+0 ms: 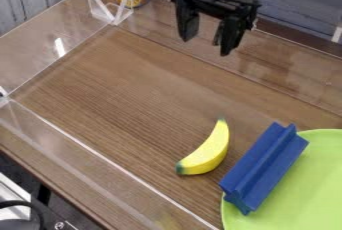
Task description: Put the banana in the green plate
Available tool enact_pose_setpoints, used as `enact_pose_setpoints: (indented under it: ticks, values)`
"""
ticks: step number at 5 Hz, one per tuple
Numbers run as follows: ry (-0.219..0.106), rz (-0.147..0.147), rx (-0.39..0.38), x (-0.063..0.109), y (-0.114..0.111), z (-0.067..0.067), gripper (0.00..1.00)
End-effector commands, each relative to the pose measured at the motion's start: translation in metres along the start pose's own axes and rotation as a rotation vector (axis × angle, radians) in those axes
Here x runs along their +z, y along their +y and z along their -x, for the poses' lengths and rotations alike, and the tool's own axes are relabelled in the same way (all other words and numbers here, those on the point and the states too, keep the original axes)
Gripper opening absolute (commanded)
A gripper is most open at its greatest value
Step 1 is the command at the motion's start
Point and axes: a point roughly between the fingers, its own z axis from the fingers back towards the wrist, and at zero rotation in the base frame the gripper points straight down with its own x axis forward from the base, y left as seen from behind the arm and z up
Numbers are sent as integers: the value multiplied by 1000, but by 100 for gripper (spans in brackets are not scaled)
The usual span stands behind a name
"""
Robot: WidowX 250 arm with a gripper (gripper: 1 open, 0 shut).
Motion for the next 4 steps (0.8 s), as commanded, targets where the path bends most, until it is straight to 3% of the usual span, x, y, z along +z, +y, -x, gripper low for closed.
enact_pose_setpoints:
  ticks: [1,4]
  values:
    - [-64,3,6,18,5,-5,100]
    - [-79,5,13,20,7,-8,100]
